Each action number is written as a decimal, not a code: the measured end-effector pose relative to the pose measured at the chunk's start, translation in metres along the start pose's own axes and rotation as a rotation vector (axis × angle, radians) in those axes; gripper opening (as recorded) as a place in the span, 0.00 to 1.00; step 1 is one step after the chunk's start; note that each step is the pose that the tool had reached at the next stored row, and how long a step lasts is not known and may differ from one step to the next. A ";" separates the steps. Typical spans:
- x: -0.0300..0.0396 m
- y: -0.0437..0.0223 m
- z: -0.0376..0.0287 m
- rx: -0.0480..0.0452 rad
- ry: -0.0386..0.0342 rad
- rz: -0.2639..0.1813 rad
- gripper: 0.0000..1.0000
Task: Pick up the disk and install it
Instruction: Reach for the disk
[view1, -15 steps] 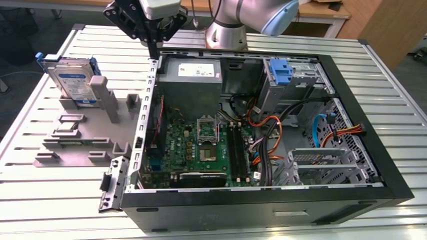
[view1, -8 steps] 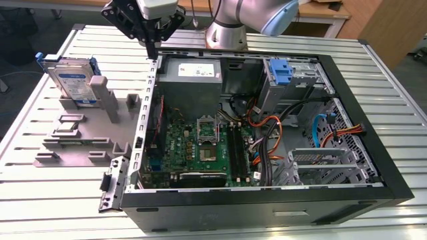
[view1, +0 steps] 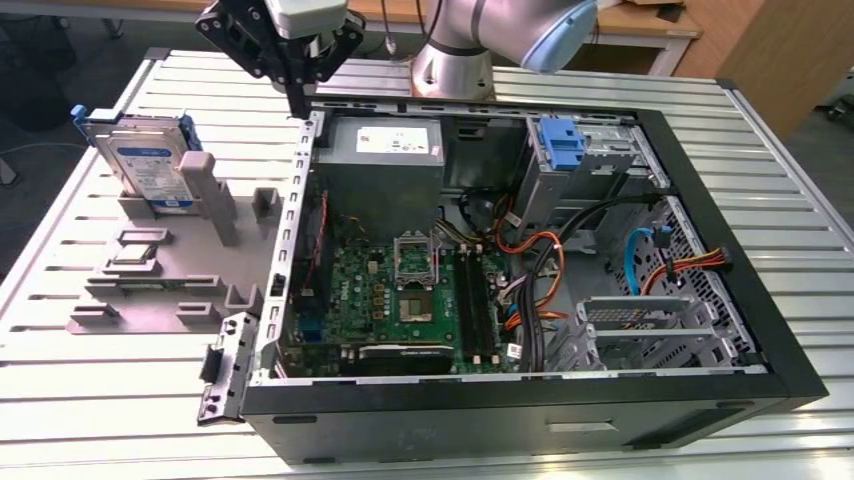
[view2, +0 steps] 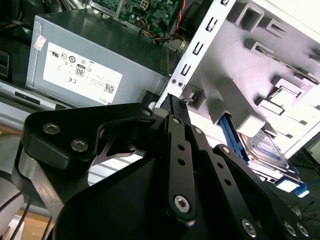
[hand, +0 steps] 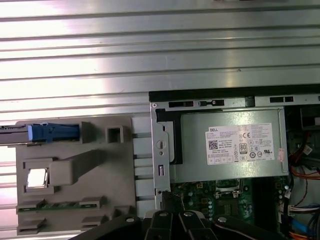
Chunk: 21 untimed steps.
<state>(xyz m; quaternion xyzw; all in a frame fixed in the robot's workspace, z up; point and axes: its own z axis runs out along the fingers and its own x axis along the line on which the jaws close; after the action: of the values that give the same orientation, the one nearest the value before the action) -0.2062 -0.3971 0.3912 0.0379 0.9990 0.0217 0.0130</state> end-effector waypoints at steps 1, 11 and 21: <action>0.0006 0.0000 0.0000 0.0000 0.0000 0.000 0.10; 0.0059 -0.0004 -0.0001 -0.0001 -0.0001 0.000 0.10; 0.0085 -0.0005 -0.0002 -0.0001 -0.0001 0.000 0.10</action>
<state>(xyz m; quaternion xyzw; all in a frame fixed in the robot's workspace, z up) -0.2147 -0.3970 0.3911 0.0379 0.9990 0.0217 0.0131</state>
